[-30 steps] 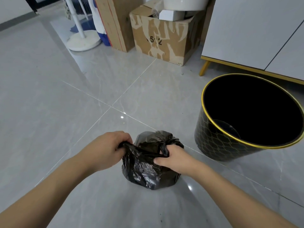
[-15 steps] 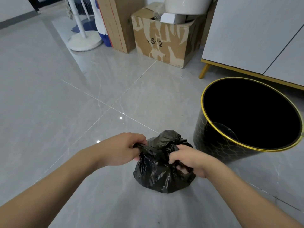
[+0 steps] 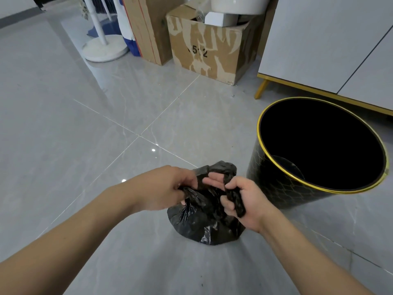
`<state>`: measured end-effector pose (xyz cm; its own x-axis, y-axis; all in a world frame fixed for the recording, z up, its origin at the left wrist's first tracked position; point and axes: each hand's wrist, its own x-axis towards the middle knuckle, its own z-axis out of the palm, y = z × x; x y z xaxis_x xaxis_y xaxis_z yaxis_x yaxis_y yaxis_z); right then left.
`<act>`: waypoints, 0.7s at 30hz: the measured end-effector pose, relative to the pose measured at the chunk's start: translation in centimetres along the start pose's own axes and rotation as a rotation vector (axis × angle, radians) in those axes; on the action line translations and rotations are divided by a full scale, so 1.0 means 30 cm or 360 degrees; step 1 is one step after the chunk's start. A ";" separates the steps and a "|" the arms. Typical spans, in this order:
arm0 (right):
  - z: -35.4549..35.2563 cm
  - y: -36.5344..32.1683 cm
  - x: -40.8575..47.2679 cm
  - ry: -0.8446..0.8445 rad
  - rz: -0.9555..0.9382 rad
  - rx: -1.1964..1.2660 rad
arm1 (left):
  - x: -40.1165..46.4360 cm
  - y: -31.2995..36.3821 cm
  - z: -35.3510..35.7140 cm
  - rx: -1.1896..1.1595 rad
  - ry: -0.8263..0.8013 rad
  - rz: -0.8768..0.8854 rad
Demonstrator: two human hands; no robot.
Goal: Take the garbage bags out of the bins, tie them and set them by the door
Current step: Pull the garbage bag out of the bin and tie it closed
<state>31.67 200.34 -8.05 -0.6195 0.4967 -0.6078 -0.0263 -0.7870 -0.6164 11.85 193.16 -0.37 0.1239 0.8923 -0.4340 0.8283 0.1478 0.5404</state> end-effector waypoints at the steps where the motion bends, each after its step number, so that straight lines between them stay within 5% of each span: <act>1: 0.008 0.006 -0.004 -0.0012 0.0018 -0.0163 | 0.003 -0.003 -0.003 0.0000 0.0054 0.0001; 7: 0.044 -0.005 -0.062 -0.0329 0.0112 -0.1056 | 0.039 -0.029 0.000 -0.0198 0.0193 -0.0062; 10: 0.051 0.002 -0.053 -0.0247 0.0114 -0.1295 | 0.089 -0.021 0.019 -0.0492 0.0130 -0.0040; 21: 0.023 -0.012 -0.018 0.0029 0.0170 -0.1242 | 0.186 0.021 0.024 -0.0905 0.0148 -0.0128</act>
<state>31.47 200.10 -7.16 -0.5747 0.4439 -0.6875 0.5954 -0.3495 -0.7234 13.45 197.92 -2.96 0.0032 0.8987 -0.4385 0.4061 0.3995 0.8219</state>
